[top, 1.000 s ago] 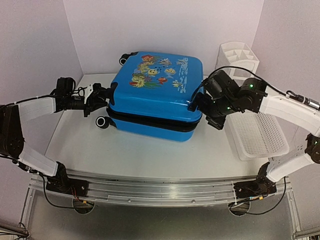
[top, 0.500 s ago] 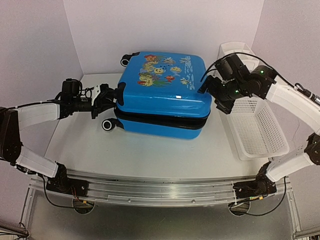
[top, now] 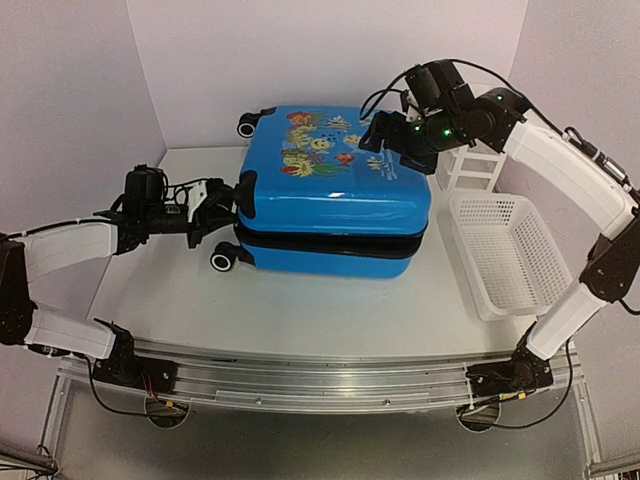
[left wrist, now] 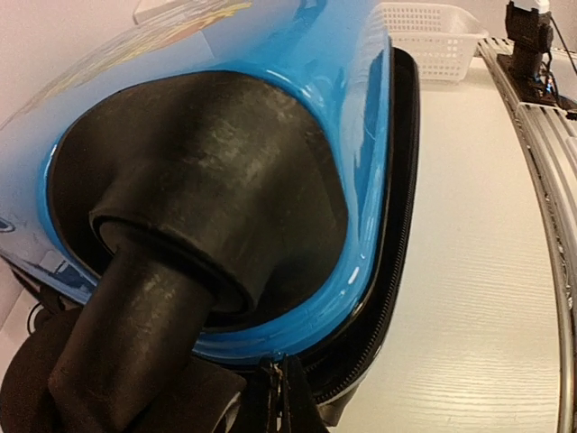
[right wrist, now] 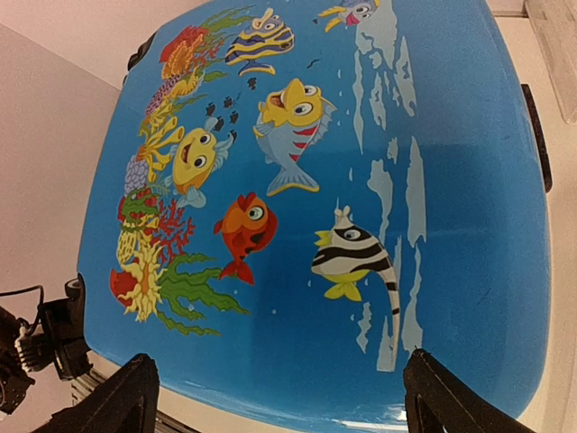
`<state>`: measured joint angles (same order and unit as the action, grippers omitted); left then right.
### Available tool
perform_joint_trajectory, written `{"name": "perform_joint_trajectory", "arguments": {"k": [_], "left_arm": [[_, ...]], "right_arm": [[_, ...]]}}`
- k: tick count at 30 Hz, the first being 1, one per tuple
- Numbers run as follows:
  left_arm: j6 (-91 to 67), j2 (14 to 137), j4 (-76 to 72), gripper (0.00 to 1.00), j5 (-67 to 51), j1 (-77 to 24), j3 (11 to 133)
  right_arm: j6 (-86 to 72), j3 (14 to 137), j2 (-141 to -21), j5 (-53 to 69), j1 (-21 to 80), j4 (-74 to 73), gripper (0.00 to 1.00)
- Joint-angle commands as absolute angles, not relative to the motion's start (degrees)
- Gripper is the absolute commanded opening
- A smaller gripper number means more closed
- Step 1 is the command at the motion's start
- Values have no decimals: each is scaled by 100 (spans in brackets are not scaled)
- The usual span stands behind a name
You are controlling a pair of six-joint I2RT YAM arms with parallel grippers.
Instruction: Open, take out, and arrange the luggage
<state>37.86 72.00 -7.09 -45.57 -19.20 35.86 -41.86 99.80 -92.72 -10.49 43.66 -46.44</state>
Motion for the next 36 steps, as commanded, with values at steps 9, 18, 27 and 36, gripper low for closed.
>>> {"name": "perform_joint_trajectory", "arguments": {"k": [9,18,27,36], "left_arm": [[2483,5929,-1586,0,-4442,-3524,3130],[2479,5738,-1275,0,-4109,-3298,2928],[2101,5600,-1727,0,-4140,-3155,2731],[2163,5360,-2086,0,-4079,-3155,2451]], "right_arm": [[-2645,12491,-11259,831,4630,-4695,80],[-1058,14184,-12713,952,5527,-4707,77],[710,13565,-12671,1617,5773,-4100,81],[2213,12881,-12550,2264,5726,-3827,92]]}}
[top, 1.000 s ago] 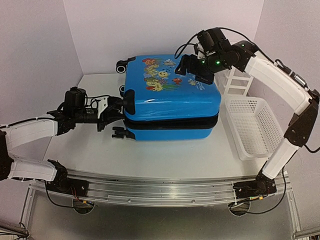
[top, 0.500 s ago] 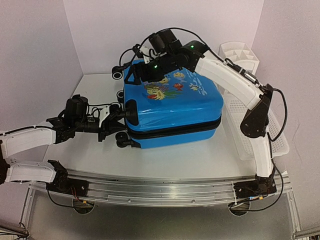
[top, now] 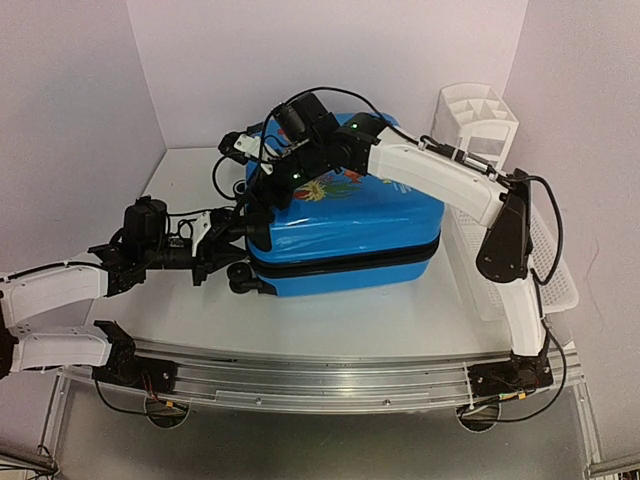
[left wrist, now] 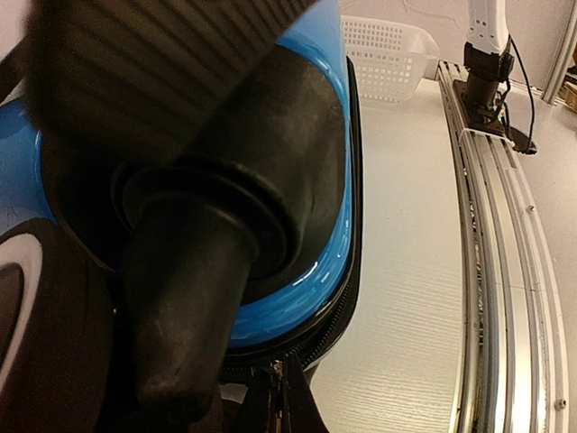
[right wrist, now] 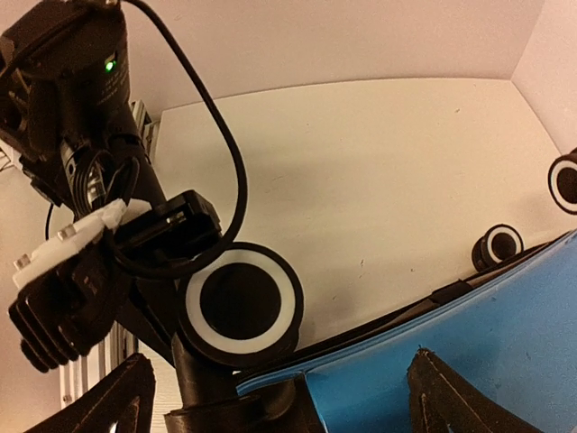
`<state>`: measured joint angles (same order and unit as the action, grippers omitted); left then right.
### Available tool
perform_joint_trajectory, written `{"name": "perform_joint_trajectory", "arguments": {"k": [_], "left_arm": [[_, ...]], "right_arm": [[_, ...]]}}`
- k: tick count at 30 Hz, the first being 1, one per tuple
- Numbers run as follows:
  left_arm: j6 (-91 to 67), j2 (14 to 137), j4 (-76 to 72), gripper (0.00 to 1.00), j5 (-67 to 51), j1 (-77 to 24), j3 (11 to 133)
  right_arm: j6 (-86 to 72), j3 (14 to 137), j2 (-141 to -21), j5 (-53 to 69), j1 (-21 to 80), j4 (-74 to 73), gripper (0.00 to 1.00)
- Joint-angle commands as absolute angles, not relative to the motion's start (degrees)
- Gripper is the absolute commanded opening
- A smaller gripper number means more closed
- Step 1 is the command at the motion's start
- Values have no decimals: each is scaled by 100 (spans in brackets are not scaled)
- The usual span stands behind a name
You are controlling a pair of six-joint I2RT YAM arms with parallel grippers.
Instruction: Open, take out, and arrange the luggage
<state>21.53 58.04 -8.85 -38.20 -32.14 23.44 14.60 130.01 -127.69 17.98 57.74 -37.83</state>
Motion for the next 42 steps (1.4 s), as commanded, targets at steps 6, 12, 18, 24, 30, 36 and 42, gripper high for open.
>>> {"name": "perform_joint_trajectory", "arguments": {"k": [6,12,18,24,30,36,42], "left_arm": [[2753,5408,-2228,0,-4053,-3156,2411],[3876,5532,-2321,0,-3996,-3157,2403],[5631,5677,-2593,0,-3747,-3155,2358],[6338,5881,-3003,0,-3518,-3155,2321],[6559,5804,-3443,0,-3138,-3155,2225],[6506,5730,-3482,0,-3087,-3146,2142],[6588,5693,-3703,0,-2884,-3146,2156]], "right_arm": [[2078,13577,-13098,2638,5771,-3903,90],[1949,14024,-13475,2532,5910,-4106,90],[1702,14144,-13635,2119,5920,-4116,86],[1518,14137,-13763,2115,5950,-4218,81],[1519,13725,-13547,1866,6007,-4433,82],[1665,13611,-13345,1778,6029,-4554,79],[2052,13817,-13542,1404,6308,-5459,81]]}}
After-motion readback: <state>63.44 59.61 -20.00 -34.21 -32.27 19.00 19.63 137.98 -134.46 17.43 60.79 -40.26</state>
